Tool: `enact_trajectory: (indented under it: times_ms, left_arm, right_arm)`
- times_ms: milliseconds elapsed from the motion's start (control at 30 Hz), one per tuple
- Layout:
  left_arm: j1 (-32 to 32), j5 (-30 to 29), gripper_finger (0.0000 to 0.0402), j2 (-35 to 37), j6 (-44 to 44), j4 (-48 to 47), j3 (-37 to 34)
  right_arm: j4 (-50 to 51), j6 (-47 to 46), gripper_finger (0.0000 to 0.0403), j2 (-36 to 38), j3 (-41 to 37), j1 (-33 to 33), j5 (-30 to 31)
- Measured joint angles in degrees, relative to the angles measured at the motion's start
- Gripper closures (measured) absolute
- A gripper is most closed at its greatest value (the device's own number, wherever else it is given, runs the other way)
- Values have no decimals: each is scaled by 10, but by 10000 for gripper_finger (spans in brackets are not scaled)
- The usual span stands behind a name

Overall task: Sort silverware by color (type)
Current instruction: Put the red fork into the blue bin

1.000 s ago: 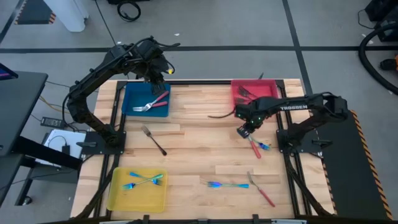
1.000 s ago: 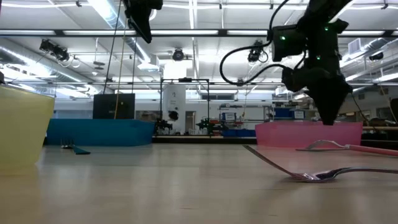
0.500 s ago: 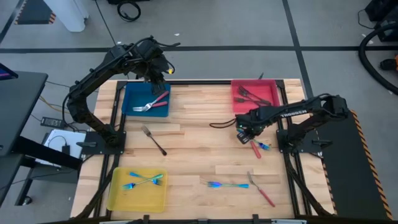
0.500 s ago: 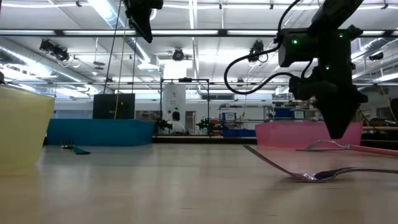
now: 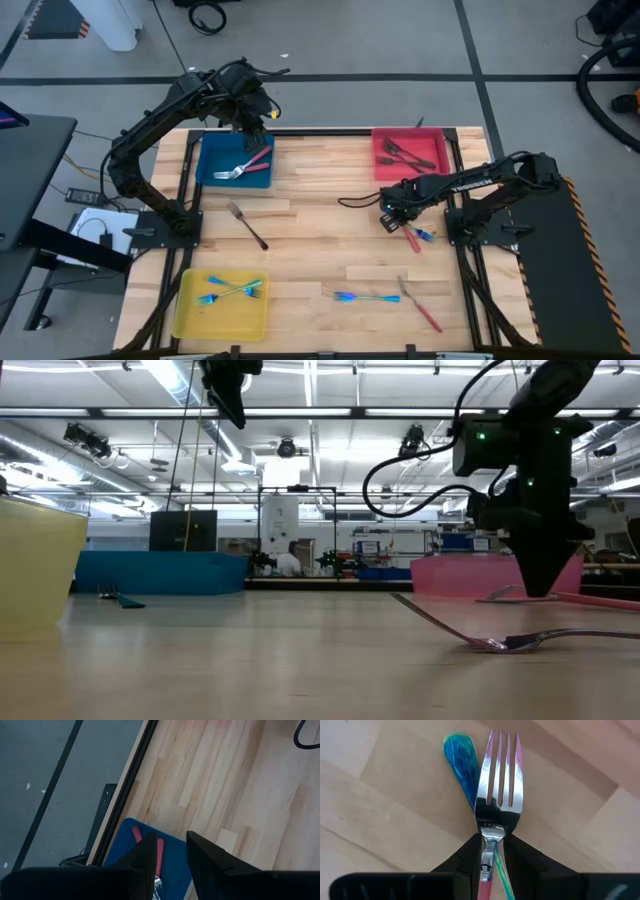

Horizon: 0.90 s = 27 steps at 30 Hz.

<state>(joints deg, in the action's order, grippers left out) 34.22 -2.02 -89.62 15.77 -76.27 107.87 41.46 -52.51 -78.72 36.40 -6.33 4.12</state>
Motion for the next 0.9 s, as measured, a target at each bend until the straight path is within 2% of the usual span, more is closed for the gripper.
enact_trajectory:
  times_ms: [233, 433, 900]
  left_arm:
    - [0, 0, 297, 0, 0, 0, 0]
    - [0, 0, 297, 0, 0, 3, 0]
    - [0, 0, 297, 0, 0, 11, 0]
  right_arm:
    - [-50, 11, 325, 0, -26, -2, 8]
    - [-50, 15, 378, 3, -27, -2, 10]
    - [-39, 55, 394, 17, 10, -3, 4]
